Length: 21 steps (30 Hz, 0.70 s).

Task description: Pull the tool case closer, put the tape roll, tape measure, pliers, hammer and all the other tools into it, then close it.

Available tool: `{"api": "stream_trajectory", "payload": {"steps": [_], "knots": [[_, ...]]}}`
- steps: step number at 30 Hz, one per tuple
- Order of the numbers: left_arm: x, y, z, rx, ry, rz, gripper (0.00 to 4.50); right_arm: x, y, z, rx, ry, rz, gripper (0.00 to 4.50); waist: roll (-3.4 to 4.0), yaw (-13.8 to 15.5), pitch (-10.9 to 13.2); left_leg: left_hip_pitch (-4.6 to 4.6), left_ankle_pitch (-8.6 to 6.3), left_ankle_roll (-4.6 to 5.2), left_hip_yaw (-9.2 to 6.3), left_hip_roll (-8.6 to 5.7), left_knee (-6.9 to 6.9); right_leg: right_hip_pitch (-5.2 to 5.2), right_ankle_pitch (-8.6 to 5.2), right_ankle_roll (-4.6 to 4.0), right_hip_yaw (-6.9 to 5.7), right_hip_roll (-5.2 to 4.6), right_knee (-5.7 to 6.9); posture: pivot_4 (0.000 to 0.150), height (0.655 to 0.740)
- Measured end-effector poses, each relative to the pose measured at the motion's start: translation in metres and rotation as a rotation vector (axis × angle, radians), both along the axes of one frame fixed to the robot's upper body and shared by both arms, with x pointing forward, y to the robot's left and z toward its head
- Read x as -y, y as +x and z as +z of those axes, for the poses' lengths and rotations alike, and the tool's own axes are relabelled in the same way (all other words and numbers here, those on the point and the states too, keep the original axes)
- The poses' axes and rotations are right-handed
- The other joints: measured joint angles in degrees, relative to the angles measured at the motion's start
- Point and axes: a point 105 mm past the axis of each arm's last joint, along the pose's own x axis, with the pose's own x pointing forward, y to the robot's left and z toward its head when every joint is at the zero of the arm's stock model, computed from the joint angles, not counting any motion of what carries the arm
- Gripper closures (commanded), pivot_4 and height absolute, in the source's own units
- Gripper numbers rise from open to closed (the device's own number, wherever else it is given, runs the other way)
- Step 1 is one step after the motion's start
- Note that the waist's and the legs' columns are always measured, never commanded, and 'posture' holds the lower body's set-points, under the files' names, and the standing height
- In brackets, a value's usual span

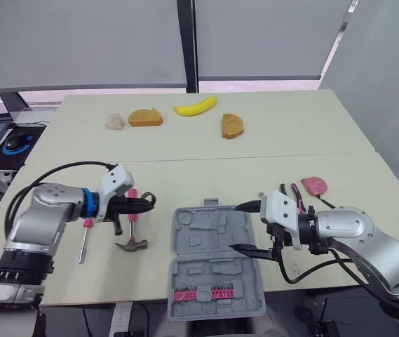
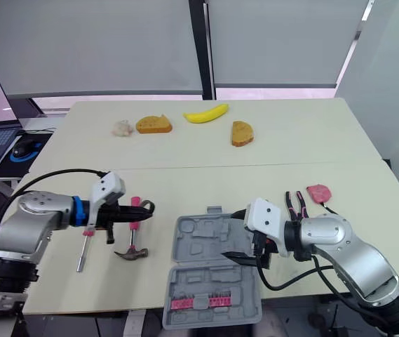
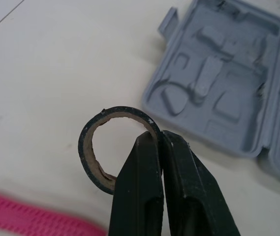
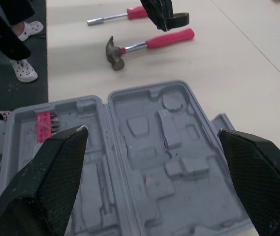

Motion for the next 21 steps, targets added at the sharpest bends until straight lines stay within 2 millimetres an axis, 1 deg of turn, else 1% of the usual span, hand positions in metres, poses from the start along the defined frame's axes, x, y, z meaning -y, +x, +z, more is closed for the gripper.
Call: {"api": "stream_trajectory", "payload": {"steps": [2,3,6,13,16,21], "knots": [[0.019,-0.003,-0.003,-0.016,-0.033,-0.013,4.44,0.002,0.002,-0.002,-0.009,-0.009,-0.030,0.00,0.00,0.0,0.0,0.03,0.00,0.00,0.02,0.00,0.00,0.02,0.00,0.00,0.00,0.01,0.01,0.150,0.7400],[0.024,-0.004,-0.007,-0.028,-0.041,-0.016,4.44,0.002,0.003,-0.003,-0.011,-0.012,-0.041,0.00,0.01,0.0,0.0,0.03,0.00,0.00,0.02,-0.01,0.00,0.03,0.00,0.00,0.00,0.01,0.01,0.150,0.7400],[0.040,-0.008,-0.025,-0.090,-0.047,-0.017,4.44,0.004,0.004,-0.004,-0.021,-0.024,-0.069,0.00,0.00,0.1,0.0,0.02,0.01,-0.01,0.02,-0.02,0.01,0.03,0.00,0.00,0.00,0.01,0.00,0.150,0.7400],[0.046,-0.003,-0.043,-0.124,-0.034,0.014,4.44,0.003,0.003,-0.003,-0.013,-0.030,-0.081,0.00,0.00,0.1,0.0,0.02,0.01,-0.02,0.02,-0.03,0.01,0.05,0.00,0.00,-0.01,-0.01,-0.06,0.150,0.7400],[0.049,-0.002,-0.047,-0.121,-0.031,0.011,4.44,0.003,0.003,-0.003,-0.009,-0.030,-0.080,0.00,0.00,0.2,0.0,0.01,0.01,-0.02,0.01,-0.04,0.00,0.05,0.00,0.00,-0.01,-0.02,-0.08,0.150,0.7400],[0.048,0.002,-0.056,-0.131,-0.030,0.036,4.44,0.002,0.002,-0.004,-0.012,-0.031,-0.077,0.00,0.00,0.2,0.0,0.01,0.01,-0.02,0.00,-0.04,0.00,0.06,0.00,0.00,-0.02,-0.01,-0.09,0.150,0.7400]]}}
